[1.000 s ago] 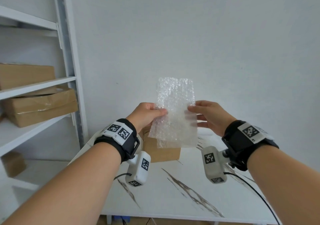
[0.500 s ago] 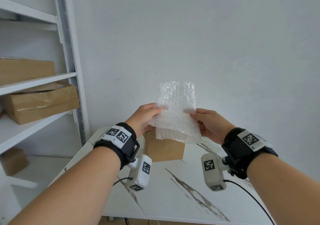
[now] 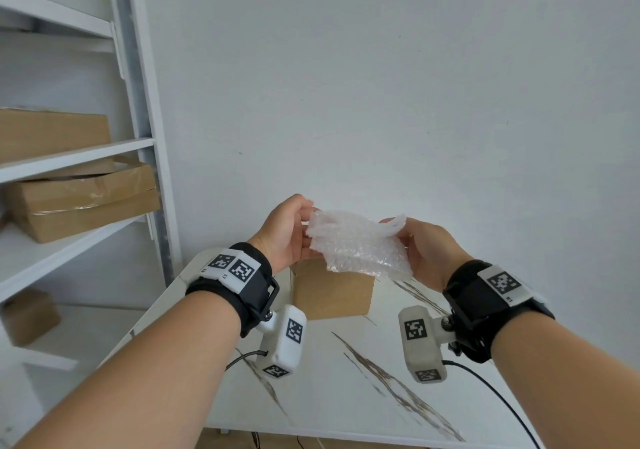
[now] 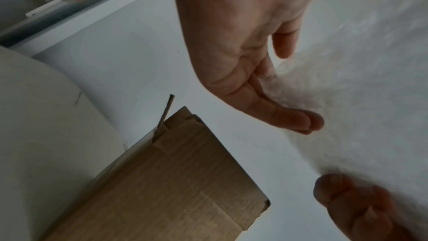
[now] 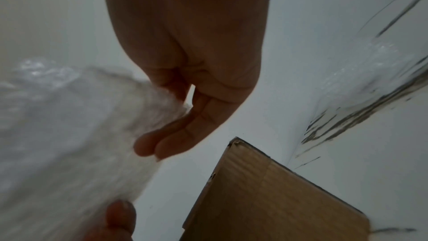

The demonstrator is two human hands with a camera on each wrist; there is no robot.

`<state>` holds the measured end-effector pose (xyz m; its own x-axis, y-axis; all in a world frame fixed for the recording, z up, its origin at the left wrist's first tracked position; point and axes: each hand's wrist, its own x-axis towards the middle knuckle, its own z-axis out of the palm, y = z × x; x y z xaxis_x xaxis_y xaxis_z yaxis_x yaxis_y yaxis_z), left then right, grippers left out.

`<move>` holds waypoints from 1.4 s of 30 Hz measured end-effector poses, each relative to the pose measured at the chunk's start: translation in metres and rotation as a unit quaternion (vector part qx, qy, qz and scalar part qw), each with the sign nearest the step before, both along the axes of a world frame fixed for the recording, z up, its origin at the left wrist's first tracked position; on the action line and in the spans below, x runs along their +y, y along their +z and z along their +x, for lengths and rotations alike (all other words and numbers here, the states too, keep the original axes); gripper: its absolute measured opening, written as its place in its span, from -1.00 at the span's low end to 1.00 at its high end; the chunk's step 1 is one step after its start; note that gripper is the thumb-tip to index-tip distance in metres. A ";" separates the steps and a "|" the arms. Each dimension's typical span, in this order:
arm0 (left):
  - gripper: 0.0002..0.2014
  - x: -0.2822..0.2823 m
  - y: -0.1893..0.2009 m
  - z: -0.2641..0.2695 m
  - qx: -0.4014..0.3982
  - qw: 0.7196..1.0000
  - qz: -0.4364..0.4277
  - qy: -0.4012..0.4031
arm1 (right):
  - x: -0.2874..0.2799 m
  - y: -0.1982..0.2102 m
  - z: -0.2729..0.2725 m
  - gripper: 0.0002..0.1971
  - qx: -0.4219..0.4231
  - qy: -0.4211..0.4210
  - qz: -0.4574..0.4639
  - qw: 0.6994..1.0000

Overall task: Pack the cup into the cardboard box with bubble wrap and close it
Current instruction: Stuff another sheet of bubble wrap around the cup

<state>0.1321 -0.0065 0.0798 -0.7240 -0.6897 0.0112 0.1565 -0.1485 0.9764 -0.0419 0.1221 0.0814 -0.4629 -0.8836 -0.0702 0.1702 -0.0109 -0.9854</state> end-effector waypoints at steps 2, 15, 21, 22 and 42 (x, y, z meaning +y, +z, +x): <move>-0.76 0.003 0.001 0.000 -0.043 0.998 -0.050 -0.007 | 0.001 0.004 0.002 -0.70 0.015 -0.006 0.019 1.000; -0.64 -0.022 -0.004 -0.019 -0.065 0.959 -0.206 0.186 | -0.021 0.014 -0.005 -0.76 0.133 -0.108 -0.042 0.984; -0.71 -0.045 -0.024 -0.021 -0.396 0.784 -0.441 0.184 | -0.032 0.024 -0.019 -0.85 0.275 -0.189 -0.068 0.940; -0.58 -0.045 -0.027 -0.020 -0.442 0.770 -0.433 0.156 | -0.033 0.024 -0.019 -0.87 0.303 -0.189 -0.067 0.932; -0.28 -0.031 -0.072 0.007 -0.308 0.807 -0.495 0.096 | -0.053 0.028 0.020 -0.68 0.485 -0.007 0.126 0.865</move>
